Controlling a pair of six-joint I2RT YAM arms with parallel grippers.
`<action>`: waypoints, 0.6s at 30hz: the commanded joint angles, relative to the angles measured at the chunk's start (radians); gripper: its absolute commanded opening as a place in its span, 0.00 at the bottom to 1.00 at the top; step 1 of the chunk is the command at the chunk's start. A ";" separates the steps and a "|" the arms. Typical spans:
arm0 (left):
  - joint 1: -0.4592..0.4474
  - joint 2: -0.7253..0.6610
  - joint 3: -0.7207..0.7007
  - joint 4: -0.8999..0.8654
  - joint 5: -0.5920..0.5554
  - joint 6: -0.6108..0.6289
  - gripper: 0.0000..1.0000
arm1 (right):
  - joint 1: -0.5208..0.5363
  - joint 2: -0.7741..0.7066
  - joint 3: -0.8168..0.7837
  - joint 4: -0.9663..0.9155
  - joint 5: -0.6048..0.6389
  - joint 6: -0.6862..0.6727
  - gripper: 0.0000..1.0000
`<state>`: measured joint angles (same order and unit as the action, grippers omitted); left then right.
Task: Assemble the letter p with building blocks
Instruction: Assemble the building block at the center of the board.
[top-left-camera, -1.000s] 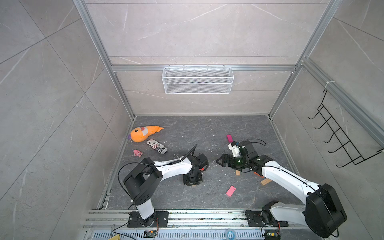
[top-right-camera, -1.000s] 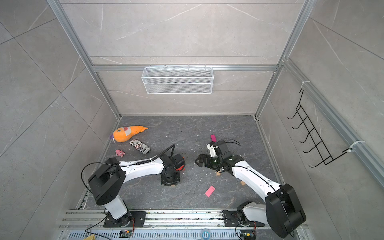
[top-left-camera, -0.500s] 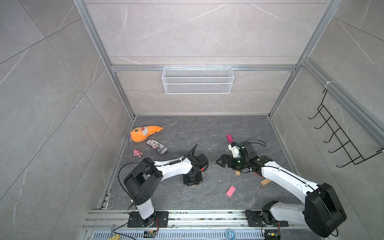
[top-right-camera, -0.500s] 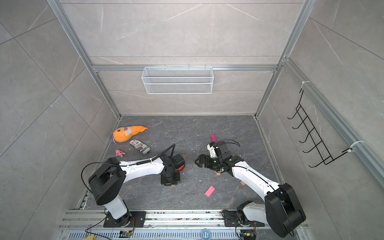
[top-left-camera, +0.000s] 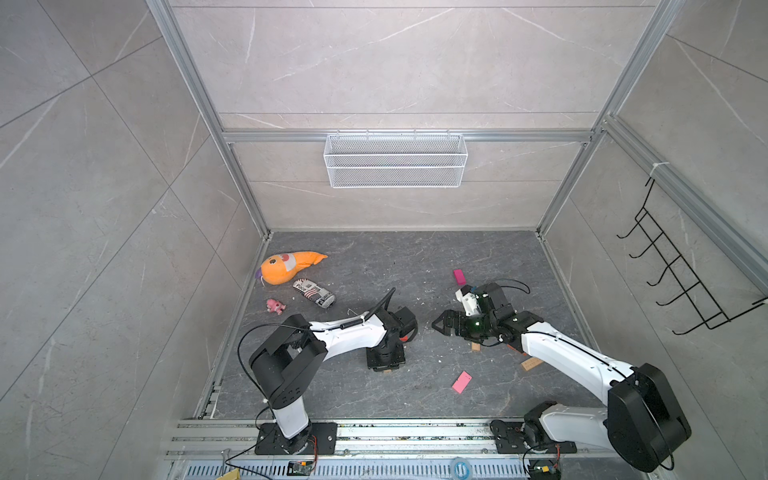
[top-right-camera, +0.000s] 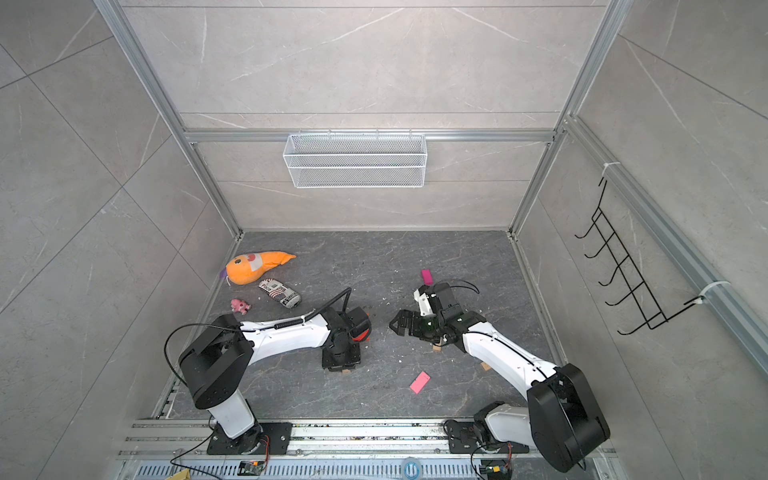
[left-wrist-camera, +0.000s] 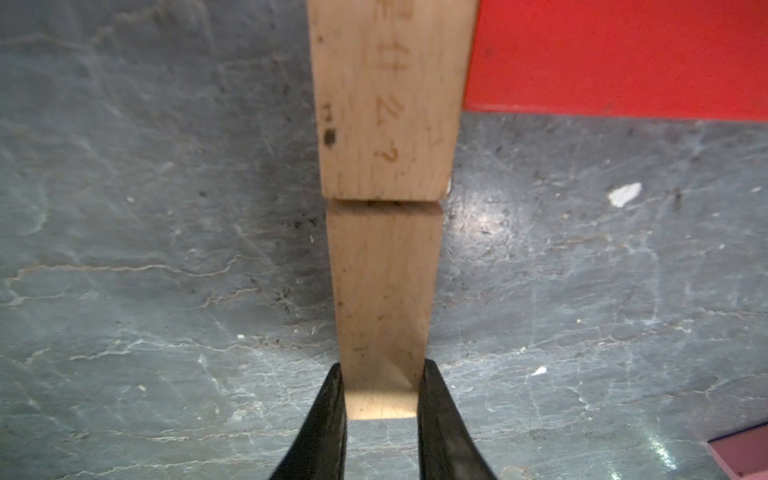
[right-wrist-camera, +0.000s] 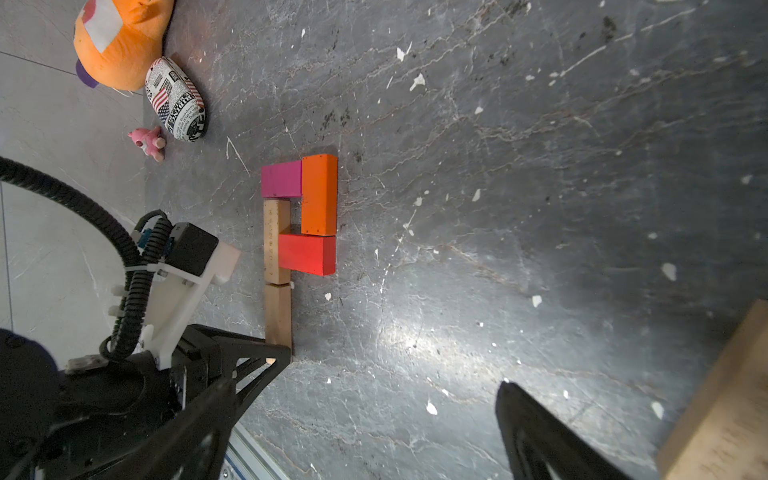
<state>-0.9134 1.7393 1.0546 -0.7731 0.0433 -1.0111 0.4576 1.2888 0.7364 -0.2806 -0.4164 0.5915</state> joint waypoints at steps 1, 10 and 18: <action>0.009 0.027 0.005 -0.044 -0.044 0.006 0.19 | -0.004 0.014 -0.012 0.024 -0.015 0.016 1.00; 0.010 0.029 0.018 -0.061 -0.062 0.010 0.19 | -0.004 0.016 -0.017 0.031 -0.019 0.018 1.00; 0.010 0.030 0.016 -0.054 -0.058 0.010 0.19 | -0.005 0.018 -0.019 0.031 -0.022 0.019 1.00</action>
<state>-0.9134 1.7473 1.0676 -0.7895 0.0250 -1.0103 0.4576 1.2961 0.7300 -0.2565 -0.4313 0.6029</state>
